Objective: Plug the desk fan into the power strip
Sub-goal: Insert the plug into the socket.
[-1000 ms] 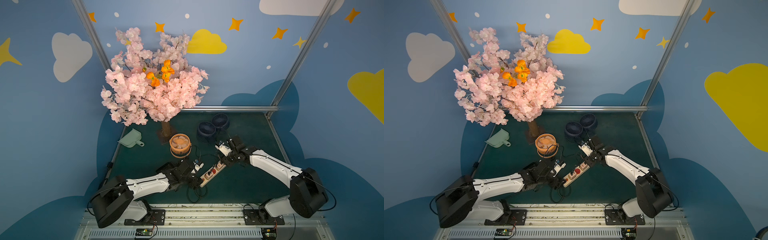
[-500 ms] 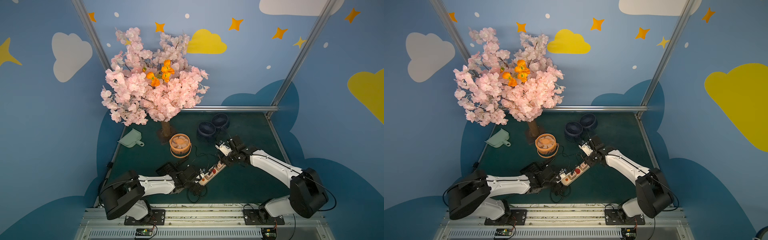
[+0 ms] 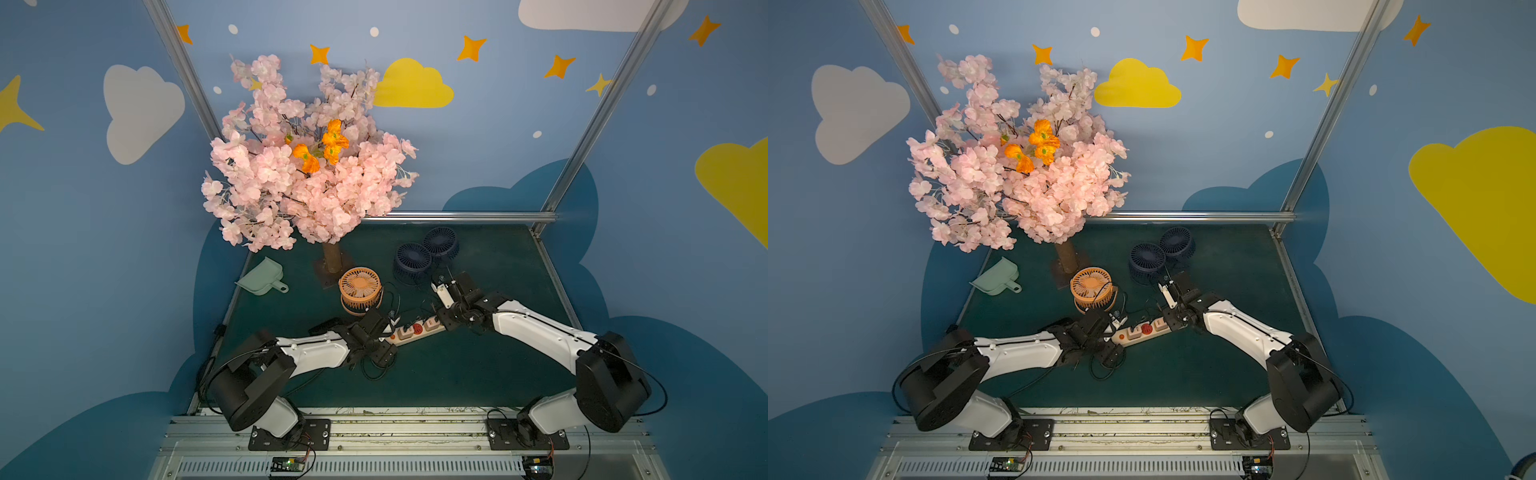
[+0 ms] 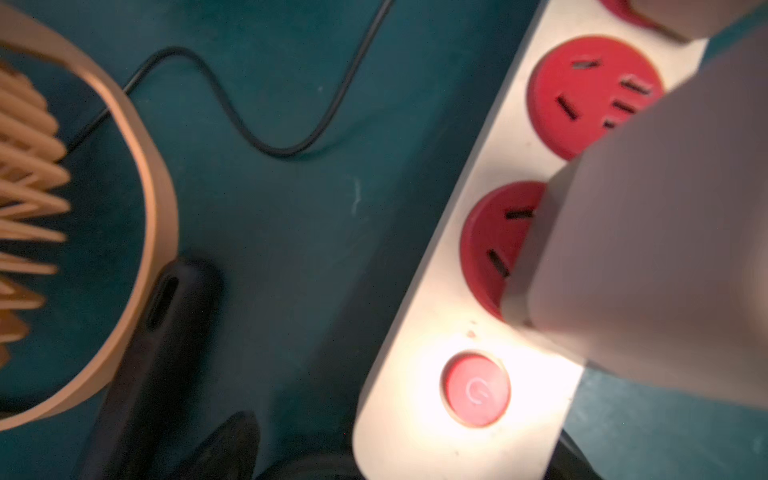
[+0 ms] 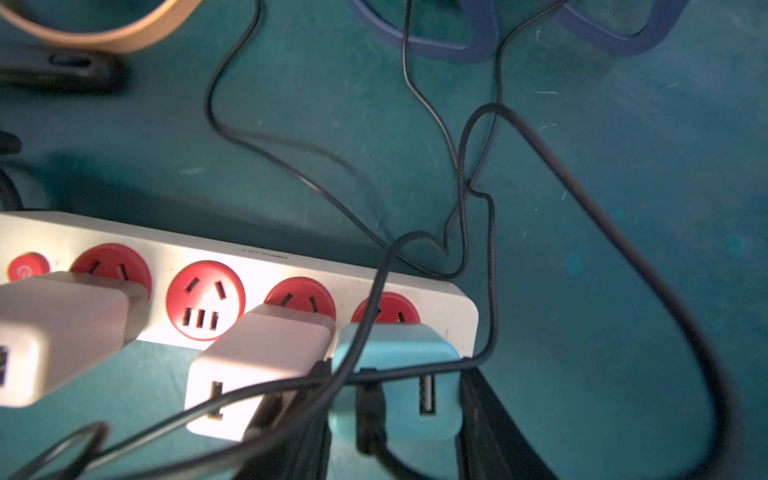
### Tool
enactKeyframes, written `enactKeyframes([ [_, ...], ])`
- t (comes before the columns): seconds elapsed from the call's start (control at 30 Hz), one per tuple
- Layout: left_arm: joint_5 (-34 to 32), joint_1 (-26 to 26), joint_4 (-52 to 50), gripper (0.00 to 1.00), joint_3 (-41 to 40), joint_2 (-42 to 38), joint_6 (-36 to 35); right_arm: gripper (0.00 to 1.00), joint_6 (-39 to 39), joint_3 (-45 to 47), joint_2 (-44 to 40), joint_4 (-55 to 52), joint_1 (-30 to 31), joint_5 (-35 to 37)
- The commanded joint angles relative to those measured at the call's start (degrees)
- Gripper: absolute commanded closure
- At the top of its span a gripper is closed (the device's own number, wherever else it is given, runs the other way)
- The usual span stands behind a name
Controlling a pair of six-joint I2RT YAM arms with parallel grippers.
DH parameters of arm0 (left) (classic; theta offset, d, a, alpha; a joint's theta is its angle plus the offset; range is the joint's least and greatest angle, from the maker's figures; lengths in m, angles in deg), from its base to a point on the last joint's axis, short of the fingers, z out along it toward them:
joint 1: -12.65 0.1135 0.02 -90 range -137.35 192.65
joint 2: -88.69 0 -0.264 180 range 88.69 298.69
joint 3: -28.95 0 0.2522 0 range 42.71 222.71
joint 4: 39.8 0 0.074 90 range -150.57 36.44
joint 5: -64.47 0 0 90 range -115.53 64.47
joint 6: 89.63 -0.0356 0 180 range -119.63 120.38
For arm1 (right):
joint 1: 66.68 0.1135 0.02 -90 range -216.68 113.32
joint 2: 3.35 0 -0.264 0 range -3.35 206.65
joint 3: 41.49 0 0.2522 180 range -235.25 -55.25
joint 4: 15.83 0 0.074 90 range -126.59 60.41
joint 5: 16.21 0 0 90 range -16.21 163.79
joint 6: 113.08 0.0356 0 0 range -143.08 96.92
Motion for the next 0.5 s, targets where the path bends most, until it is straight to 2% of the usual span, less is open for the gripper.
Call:
enactKeyframes([
  [0.0,-3.4,3.3,2.3,0.06,1.0,0.1,2.0,1.00,2.9,-1.2,3.6,-6.9,2.4,5.3],
  [0.17,-1.4,5.3,2.6,0.08,0.7,0.2,3.0,1.00,11.1,0.4,5.0,-6.9,4.0,7.9],
  [0.37,2.0,7.3,1.6,0.13,2.0,1.5,4.1,1.00,16.1,3.9,5.0,-6.9,8.6,14.6],
  [0.47,4.0,8.0,0.9,0.16,3.1,2.8,4.2,1.00,18.1,5.8,5.3,-5.3,10.3,15.1],
])
